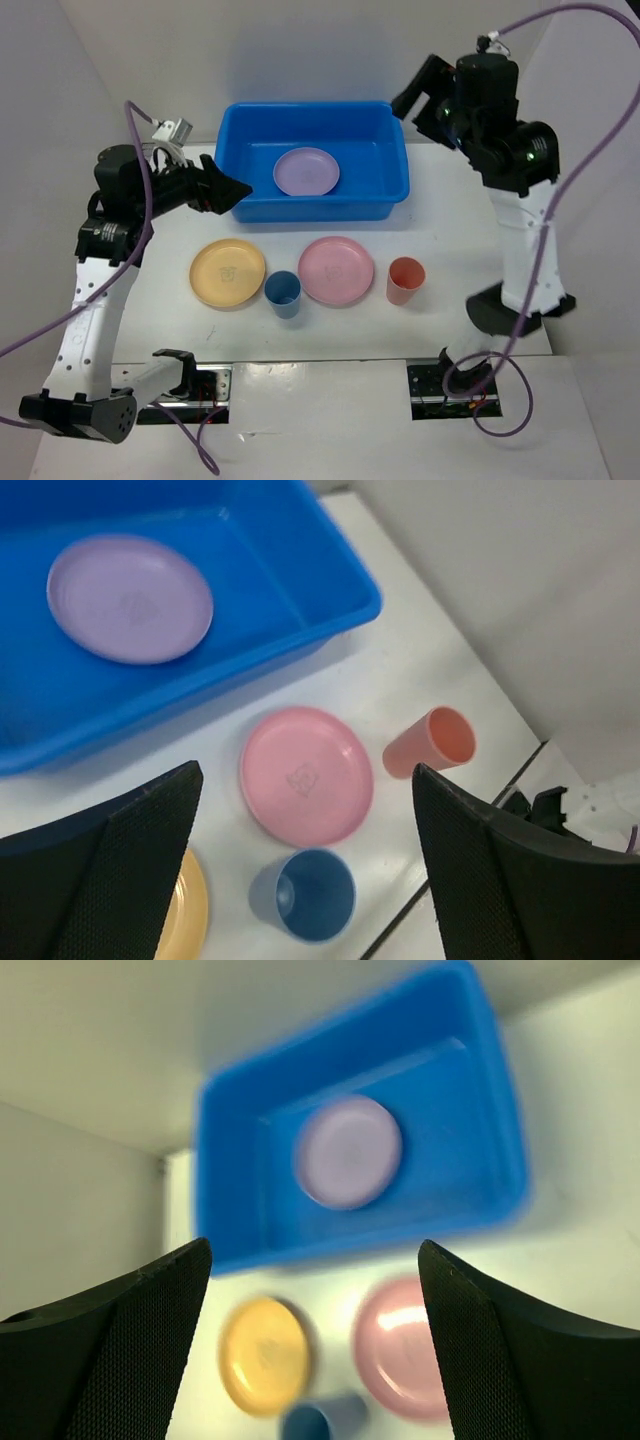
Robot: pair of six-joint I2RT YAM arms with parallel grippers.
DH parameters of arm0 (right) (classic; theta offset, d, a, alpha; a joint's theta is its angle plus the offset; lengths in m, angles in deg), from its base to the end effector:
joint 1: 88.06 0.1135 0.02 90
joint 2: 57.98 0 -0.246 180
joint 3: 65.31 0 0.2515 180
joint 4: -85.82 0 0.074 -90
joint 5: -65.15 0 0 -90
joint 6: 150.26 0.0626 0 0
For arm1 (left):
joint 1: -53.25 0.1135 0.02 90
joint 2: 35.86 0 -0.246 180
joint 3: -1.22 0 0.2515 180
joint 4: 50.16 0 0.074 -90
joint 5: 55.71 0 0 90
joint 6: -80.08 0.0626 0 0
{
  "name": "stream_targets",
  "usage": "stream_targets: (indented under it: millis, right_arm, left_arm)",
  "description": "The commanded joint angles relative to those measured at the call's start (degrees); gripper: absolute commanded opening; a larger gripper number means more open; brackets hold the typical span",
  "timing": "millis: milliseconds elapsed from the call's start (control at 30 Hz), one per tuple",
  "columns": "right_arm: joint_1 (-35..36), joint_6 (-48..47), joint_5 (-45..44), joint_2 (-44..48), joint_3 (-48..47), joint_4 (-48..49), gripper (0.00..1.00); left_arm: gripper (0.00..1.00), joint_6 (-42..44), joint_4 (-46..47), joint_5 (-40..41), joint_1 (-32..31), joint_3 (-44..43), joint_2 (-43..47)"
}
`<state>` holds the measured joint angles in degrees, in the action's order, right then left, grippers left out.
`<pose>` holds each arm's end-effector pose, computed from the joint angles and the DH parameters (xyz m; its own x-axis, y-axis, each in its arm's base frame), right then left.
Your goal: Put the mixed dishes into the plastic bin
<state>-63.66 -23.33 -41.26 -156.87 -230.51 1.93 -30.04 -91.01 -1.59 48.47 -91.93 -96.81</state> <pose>0.2685 0.1024 0.5464 -0.3106 0.4920 -0.8133 0.0445 0.8622 0.5046 0.2328 -0.0563 0.4438 -0.3626 -0.2494 -0.8980 0.5540 0.7171 -0.4228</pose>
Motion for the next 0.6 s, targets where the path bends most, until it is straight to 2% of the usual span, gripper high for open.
stream_targets:
  millis: [0,33,100,133,167,267,333,367,400,467,500,533,567]
  right_arm:
    - [-2.50,-0.28,-4.17,11.23,16.09,-4.01,0.88]
    - [-3.13,-0.28,-3.29,14.48,23.70,-3.22,0.88]
    - [-3.13,-0.28,-0.57,22.84,31.12,0.37,0.88]
    - [-3.13,-0.28,0.57,25.13,39.08,1.87,0.88]
    - [-3.13,-0.28,1.54,29.15,43.33,3.62,0.88]
    - [-5.59,-1.07,7.59,32.96,58.72,10.30,0.88]
    - [-6.30,-1.60,12.61,34.37,66.01,13.38,0.90]
    - [-6.30,-2.12,13.67,34.38,67.53,16.18,0.90]
    - [-6.30,-2.64,15.77,34.38,69.46,17.43,0.90]
    - [-6.30,-4.58,16.49,34.38,70.01,20.16,0.90]
    - [-6.30,-5.37,16.49,33.86,70.01,20.86,0.90]
    - [-7.43,-6.33,17.01,33.16,70.01,21.47,0.90]
    - [-7.96,-7.99,17.02,32.63,70.01,22.70,0.90]
  left_arm:
    - [0.91,-2.99,-0.73,1.16,2.40,5.33,0.21]
    - [0.85,-5.43,-0.73,1.16,3.79,9.26,0.82]
    - [0.72,-8.26,1.37,1.16,6.17,13.06,1.35]
    - [0.58,-10.79,2.25,1.16,7.14,14.82,2.14]
    - [0.29,-11.86,3.13,2.29,8.11,16.23,2.15]
    - [0.02,-13.19,3.14,4.05,13.02,19.06,2.85]
    - [0.00,-13.19,0.34,6.51,15.31,19.06,2.85]
    - [0.03,-12.50,-1.06,8.44,17.41,19.84,2.16]
    - [0.11,-11.97,-1.08,9.15,18.30,20.46,2.15]
    - [0.14,-13.61,-0.03,10.47,20.76,24.49,1.53]
    - [0.21,-14.41,0.59,11.35,21.29,25.90,1.53]
    - [0.32,-15.12,1.20,12.31,21.30,27.05,1.01]
    - [0.35,-15.65,1.21,13.19,21.30,27.93,0.31]
